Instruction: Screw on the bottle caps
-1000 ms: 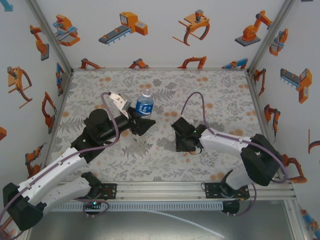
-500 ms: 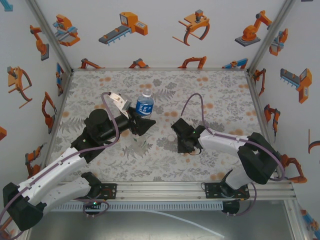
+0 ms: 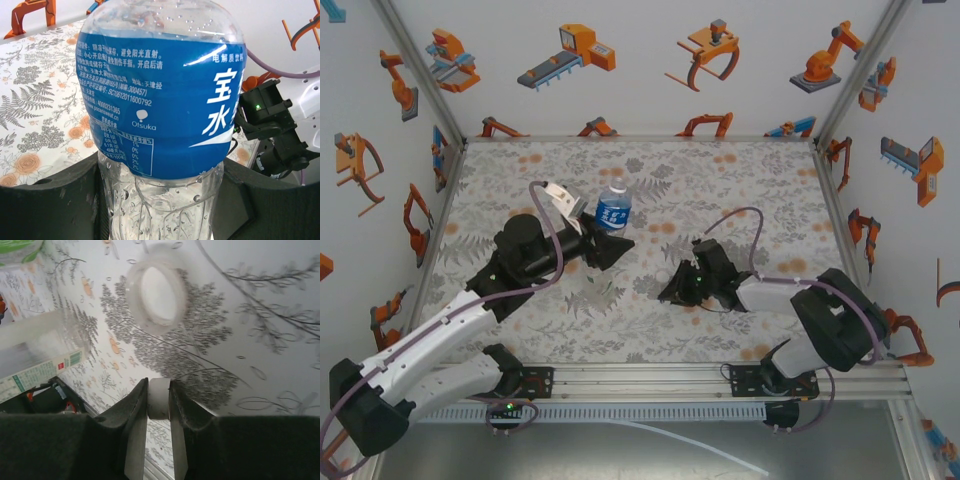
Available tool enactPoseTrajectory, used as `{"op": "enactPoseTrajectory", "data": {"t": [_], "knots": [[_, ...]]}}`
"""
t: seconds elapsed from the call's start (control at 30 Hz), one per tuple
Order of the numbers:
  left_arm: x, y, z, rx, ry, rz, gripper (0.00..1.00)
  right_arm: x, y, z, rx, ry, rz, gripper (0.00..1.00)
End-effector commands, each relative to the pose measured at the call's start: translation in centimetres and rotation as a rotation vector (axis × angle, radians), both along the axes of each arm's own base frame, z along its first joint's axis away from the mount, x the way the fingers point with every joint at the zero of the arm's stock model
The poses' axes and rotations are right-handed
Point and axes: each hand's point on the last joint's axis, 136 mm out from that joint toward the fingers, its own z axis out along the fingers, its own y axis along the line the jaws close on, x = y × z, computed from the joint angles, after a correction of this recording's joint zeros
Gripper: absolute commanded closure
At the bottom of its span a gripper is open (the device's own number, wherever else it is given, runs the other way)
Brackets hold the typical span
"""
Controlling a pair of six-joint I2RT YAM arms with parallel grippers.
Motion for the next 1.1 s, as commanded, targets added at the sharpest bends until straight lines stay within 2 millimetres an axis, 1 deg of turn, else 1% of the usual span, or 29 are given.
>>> {"op": "enactPoseTrajectory", "data": {"t": [0.0, 0.1, 0.13, 0.2, 0.3, 0.43, 0.5, 0.57, 0.67, 0.73, 0.9, 1.07], "knots": [[-0.6, -0.2, 2.3, -0.046, -0.021, -0.021, 0.93, -1.1, -2.7, -1.9, -0.069, 0.059, -0.053, 0.72], [-0.6, -0.1, 2.2, -0.042, -0.019, -0.021, 0.93, -1.8, -5.5, -2.4, -0.249, 0.055, -0.041, 0.63], [-0.6, -0.1, 2.2, -0.043, -0.018, -0.02, 0.93, -1.8, -6.1, -2.3, -0.295, 0.05, -0.026, 0.6], [-0.6, -0.1, 2.1, -0.041, -0.017, -0.019, 0.93, -1.8, -6.9, -2.0, -0.362, 0.044, -0.006, 0.57], [-0.5, -0.2, 2.0, -0.039, -0.014, -0.022, 0.93, -1.4, -7.2, -0.9, -0.419, 0.027, 0.017, 0.56], [-0.5, -0.3, 1.5, -0.031, 0.001, -0.023, 0.93, -0.2, -5.9, 1.9, -0.478, -0.073, 0.045, 0.55], [-0.5, -0.2, 1.3, -0.028, 0.009, -0.022, 0.93, 0.2, -5.2, 2.8, -0.527, -0.117, 0.063, 0.54], [-0.6, -0.1, 1.3, -0.027, 0.011, -0.019, 0.93, 0.3, -4.5, 3.3, -0.572, -0.143, 0.084, 0.55], [-0.7, 0.1, 1.3, -0.025, 0.013, -0.016, 0.93, 0.3, -3.6, 3.4, -0.645, -0.15, 0.119, 0.56], [-0.8, 0.2, 1.4, -0.023, 0.008, -0.013, 0.93, 0.3, -3.0, 3.2, -0.67, -0.133, 0.132, 0.53], [-1.0, 0.6, 1.2, -0.019, 0.005, -0.007, 0.93, 0.3, -1.7, 2.1, -0.683, -0.092, 0.148, 0.53], [-1.1, 0.8, 0.9, -0.021, 0.008, -0.003, 0.93, 0.3, -0.8, 1.7, -0.684, -0.1, 0.152, 0.55]]}}
